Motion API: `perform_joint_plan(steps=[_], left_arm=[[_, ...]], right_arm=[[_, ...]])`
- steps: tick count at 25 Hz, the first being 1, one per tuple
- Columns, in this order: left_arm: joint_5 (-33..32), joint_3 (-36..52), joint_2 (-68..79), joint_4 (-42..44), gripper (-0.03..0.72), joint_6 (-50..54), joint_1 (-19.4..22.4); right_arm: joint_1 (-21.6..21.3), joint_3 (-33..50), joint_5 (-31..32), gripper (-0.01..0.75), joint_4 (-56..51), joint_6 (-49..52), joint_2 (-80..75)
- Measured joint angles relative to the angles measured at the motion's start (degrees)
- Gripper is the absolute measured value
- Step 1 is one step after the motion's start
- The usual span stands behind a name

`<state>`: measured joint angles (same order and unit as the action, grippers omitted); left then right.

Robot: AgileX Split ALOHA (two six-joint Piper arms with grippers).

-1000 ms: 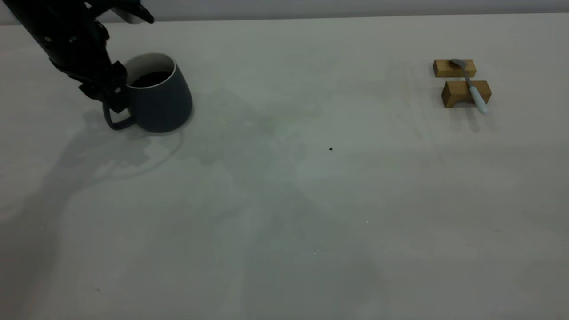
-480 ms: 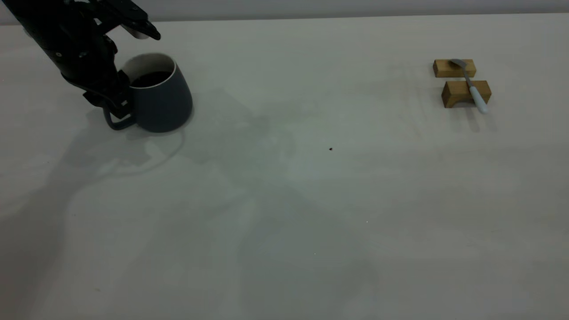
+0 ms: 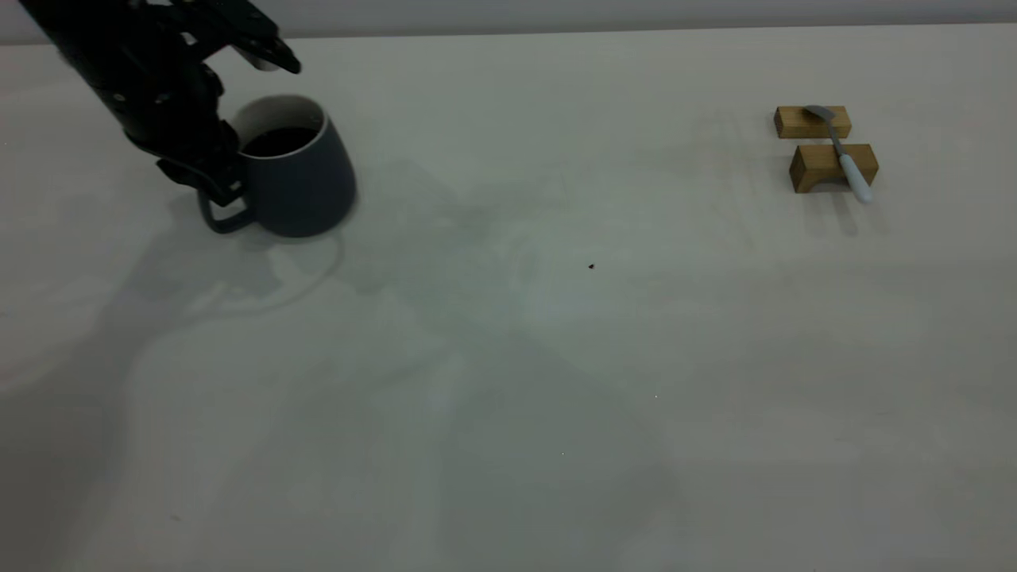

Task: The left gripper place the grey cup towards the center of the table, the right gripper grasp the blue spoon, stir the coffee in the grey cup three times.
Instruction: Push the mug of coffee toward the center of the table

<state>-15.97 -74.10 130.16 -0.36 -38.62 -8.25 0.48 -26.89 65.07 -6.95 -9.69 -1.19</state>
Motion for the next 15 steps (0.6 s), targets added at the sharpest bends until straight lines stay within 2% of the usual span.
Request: perform_joint_plan(steps=[15], left_arm=[[-0.16,-1.55,0.28,0.00,0.204,1.66,-14.38]], right_arm=[[0.00,0.00,0.00,0.237,0.00,0.00,0.00]])
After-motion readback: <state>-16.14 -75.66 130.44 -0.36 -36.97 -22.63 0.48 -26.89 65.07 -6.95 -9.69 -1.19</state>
